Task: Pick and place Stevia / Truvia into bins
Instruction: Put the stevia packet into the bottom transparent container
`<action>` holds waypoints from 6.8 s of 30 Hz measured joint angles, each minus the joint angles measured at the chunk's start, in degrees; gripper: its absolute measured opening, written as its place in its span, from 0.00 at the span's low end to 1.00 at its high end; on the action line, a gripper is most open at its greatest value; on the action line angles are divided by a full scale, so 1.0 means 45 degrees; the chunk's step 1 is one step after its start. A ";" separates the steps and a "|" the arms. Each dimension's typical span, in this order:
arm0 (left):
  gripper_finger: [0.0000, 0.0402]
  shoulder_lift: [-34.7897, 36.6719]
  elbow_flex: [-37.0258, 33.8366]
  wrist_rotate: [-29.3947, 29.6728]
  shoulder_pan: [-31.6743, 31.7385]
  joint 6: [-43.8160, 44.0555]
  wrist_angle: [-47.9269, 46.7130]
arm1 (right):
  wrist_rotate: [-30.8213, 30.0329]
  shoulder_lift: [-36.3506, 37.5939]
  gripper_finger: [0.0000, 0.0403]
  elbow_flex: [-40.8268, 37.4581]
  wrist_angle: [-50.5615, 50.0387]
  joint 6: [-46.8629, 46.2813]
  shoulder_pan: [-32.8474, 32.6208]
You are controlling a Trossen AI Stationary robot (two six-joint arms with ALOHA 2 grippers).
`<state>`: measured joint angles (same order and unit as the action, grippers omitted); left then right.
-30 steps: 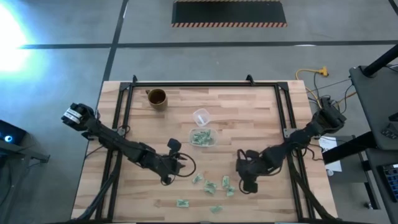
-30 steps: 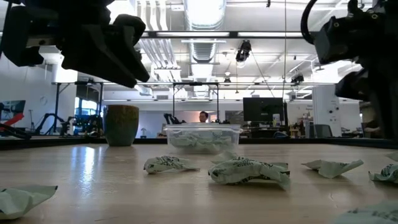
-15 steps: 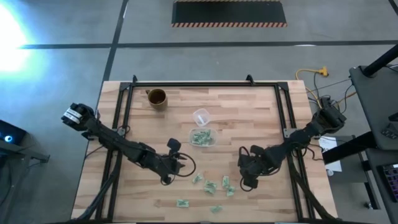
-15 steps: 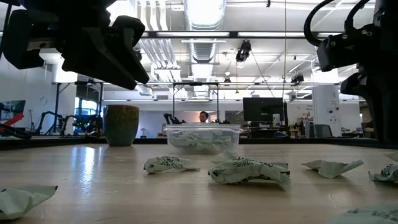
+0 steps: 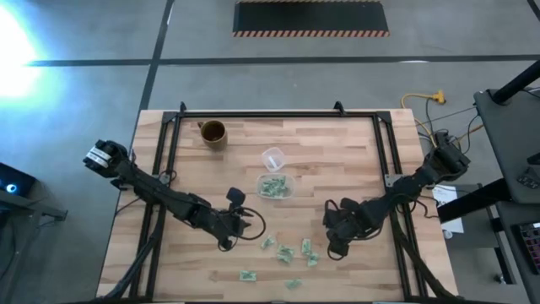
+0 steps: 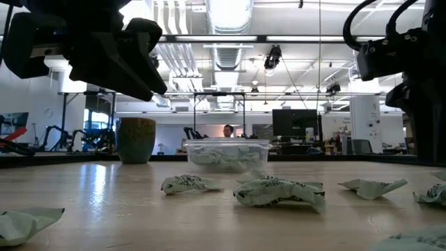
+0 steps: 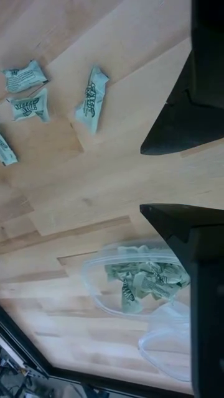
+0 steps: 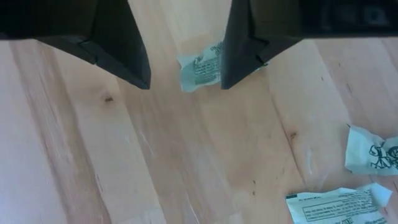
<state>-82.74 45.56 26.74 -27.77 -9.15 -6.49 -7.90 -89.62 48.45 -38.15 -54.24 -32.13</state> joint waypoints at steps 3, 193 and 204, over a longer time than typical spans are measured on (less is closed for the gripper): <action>0.30 0.0000 -0.0004 0.0005 0.0000 0.0063 -0.0004 | 0.0095 0.0000 0.51 -0.0171 0.0559 0.0000 -0.0003; 0.45 -0.4983 0.1065 -0.4952 0.0005 0.5853 0.4785 | -0.3581 0.0806 0.32 0.1112 0.4852 1.1472 0.4048; 0.58 -0.4969 0.1128 -0.3875 0.0005 0.4898 0.4776 | -0.3576 0.0806 0.29 0.1112 0.4852 1.1475 0.4048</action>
<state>-105.10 50.63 9.30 -27.75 12.89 15.01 -23.99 -86.00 53.45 -16.32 -2.60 -13.91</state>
